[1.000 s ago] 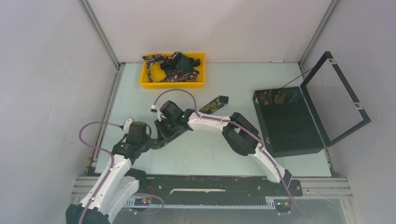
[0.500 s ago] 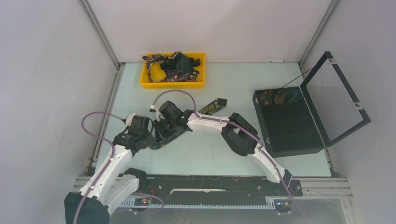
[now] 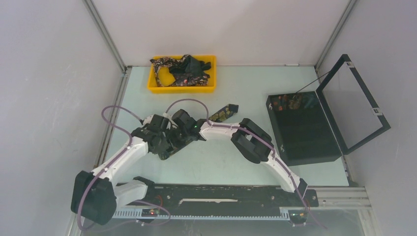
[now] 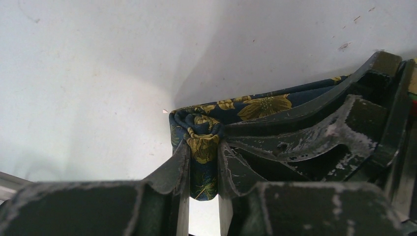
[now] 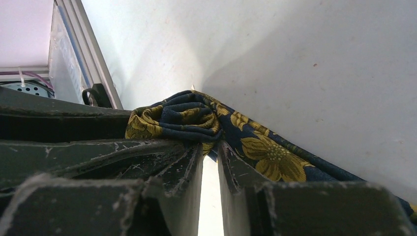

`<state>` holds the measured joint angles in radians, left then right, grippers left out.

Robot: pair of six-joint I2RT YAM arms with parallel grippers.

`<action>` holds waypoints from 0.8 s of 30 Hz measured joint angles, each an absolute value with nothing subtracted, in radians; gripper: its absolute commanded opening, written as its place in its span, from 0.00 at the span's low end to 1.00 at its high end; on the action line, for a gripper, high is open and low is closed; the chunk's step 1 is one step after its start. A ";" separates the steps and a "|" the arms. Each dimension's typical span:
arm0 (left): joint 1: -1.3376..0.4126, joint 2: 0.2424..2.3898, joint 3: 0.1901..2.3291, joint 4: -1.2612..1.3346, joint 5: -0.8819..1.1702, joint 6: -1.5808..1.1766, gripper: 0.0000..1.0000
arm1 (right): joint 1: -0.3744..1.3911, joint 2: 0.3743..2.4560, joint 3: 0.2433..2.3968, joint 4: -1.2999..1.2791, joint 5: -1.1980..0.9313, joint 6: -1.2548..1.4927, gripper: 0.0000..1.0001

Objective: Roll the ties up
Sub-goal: Roll the tie at the center of the board.

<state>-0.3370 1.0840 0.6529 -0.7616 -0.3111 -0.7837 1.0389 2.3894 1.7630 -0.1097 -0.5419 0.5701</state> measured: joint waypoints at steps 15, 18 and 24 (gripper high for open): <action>-0.377 1.229 0.693 -0.717 -0.337 -0.786 0.00 | 0.988 2.258 1.590 -0.125 -0.518 0.548 0.21; -0.379 1.243 0.696 -0.709 -0.338 -0.789 0.08 | 0.957 2.195 1.537 -0.136 -0.498 0.537 0.21; -0.380 1.254 0.696 -0.696 -0.340 -0.807 0.38 | 0.912 2.116 1.467 -0.138 -0.468 0.524 0.21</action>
<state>-0.3798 1.2537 0.6964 -0.6964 -0.3405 -0.8070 0.9119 2.1159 1.4673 -0.1379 -0.4683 0.5240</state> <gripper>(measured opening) 0.312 0.211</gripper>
